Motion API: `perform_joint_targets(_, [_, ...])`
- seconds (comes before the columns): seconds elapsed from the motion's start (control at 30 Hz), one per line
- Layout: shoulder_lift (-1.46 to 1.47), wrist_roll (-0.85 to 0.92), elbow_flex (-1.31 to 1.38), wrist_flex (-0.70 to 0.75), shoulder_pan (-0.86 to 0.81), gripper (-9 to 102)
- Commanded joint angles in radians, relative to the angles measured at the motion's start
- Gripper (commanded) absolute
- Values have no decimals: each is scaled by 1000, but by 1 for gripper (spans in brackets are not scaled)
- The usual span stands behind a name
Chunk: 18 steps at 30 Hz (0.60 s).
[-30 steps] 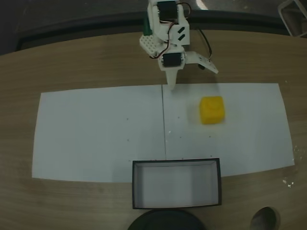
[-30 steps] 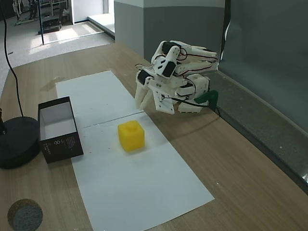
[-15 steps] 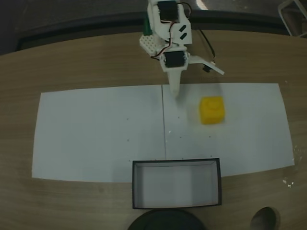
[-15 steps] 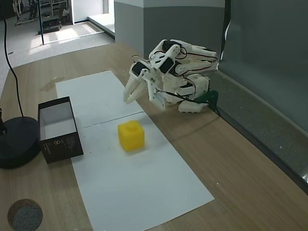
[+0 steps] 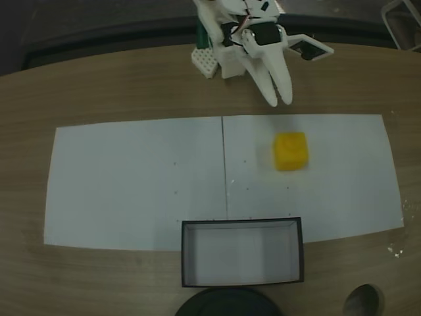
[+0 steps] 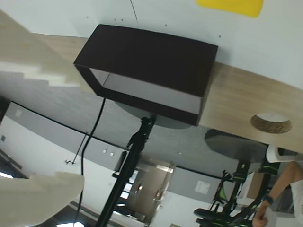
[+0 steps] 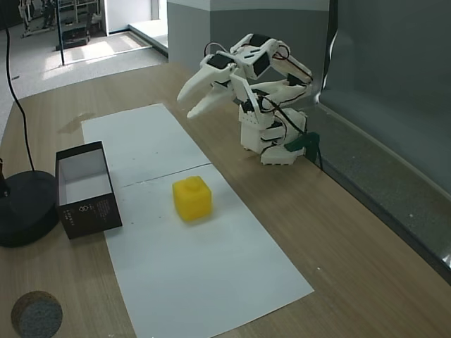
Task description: Grab a yellow square and put it in the box.
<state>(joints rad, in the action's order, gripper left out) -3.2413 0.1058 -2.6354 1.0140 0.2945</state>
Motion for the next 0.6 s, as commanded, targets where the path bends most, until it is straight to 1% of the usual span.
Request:
perform_joint_targets(0.0, [78, -2, 83, 21, 49, 20])
perform_joint_targets(0.17, [278, -3, 164, 67, 71, 26])
perform_joint_targets(0.43, [571, -8, 281, 143, 72, 31])
perform_joint_targets(0.57, [698, -34, 318, 166, 121, 36])
